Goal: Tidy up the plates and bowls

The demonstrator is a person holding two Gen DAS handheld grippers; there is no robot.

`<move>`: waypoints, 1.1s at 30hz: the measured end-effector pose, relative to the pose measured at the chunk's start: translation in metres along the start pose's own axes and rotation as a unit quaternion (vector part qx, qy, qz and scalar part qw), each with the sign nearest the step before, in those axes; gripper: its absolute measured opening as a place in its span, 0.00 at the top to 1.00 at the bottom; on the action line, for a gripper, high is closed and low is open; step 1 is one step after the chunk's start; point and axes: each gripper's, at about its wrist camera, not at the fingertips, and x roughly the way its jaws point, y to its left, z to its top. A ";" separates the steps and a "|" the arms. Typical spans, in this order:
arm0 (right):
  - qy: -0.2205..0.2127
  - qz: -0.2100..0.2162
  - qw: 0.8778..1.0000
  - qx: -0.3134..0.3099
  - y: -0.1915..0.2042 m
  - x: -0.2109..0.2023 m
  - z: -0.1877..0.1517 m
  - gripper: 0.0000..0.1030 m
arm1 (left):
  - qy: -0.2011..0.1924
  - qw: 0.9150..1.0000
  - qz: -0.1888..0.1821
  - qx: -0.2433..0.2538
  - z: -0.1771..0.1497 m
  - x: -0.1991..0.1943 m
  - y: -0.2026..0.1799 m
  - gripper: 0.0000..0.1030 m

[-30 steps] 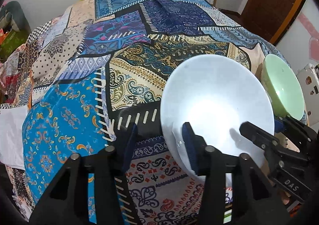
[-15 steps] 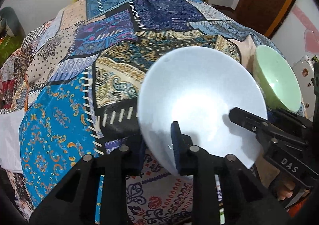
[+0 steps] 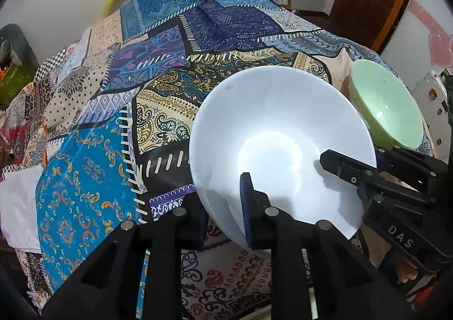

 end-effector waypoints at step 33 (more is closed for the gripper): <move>-0.083 0.044 0.994 -0.062 0.083 -0.122 -0.024 0.79 | -0.095 0.995 0.019 -0.035 -0.078 -0.180 0.000 0.81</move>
